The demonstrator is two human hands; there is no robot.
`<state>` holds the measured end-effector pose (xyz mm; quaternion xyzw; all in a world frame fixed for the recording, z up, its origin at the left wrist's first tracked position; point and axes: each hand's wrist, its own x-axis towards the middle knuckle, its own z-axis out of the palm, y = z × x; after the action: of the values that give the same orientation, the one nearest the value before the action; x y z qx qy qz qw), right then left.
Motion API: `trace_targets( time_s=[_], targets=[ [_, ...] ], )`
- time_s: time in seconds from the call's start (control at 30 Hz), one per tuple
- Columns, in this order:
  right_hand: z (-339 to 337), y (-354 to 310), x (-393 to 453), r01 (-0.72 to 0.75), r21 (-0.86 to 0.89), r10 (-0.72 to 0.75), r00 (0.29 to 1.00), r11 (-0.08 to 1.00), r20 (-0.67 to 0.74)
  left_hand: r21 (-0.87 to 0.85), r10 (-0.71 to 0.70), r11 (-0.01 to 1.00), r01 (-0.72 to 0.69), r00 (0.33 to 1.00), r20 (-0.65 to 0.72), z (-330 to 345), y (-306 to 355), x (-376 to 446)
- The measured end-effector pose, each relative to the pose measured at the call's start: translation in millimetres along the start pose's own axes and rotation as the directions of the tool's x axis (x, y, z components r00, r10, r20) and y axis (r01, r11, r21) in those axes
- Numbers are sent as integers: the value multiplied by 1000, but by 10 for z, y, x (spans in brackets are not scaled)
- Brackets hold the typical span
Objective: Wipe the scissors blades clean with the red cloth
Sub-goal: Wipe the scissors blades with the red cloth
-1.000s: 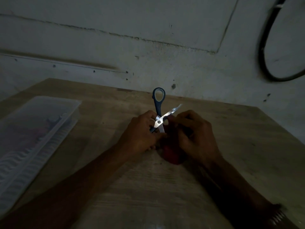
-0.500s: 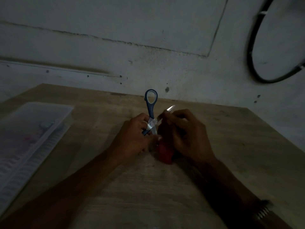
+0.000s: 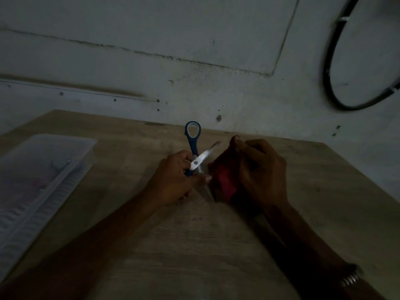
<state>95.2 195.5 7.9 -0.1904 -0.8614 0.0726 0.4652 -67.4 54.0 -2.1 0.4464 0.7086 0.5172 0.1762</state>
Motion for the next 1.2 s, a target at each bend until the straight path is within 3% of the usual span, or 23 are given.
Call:
trace_targets(
  time_s=[0.13, 0.27, 0.37, 0.47, 0.6, 0.73, 0.97, 1.03, 1.1, 1.2],
  targets=[
    [120, -110, -2, 182, 72, -192, 968, 981, 163, -73, -21, 997, 24, 999, 39, -21, -3, 2],
    [121, -27, 30, 215, -45, -202, 959, 976, 201, -114, -7, 993, 23, 991, 137, -49, 15, -3],
    [7, 155, 99, 90, -141, -80, 994, 986, 81, -127, -7, 991, 33, 980, 200, -71, 38, -13],
    [-130, 269, 99, -31, -114, 28, 999, 993, -31, -137, -11, 990, 41, 977, 215, -64, 65, -25],
    [-91, 29, -34, 174, -87, -168, 983, 981, 80, -174, -25, 983, 56, 984, 176, -73, 35, -13],
    [85, -74, -15, 314, -115, -281, 930, 942, 235, -178, -23, 982, 65, 973, 229, -83, 18, -18],
    [92, 31, -25, 350, -218, -306, 929, 911, 209, -206, -24, 975, 80, 966, 259, -75, 57, -25],
    [114, 76, -5, 270, -207, -237, 956, 940, 171, -203, -35, 975, 89, 966, 257, -84, 52, -34],
    [65, 213, 63, 85, -166, -67, 992, 982, 111, -193, -32, 977, 86, 962, 270, -96, 41, -59],
    [-95, 333, 100, -93, -226, 99, 995, 970, 16, -233, -63, 967, 101, 984, 164, -125, 17, -44]
  ],
)
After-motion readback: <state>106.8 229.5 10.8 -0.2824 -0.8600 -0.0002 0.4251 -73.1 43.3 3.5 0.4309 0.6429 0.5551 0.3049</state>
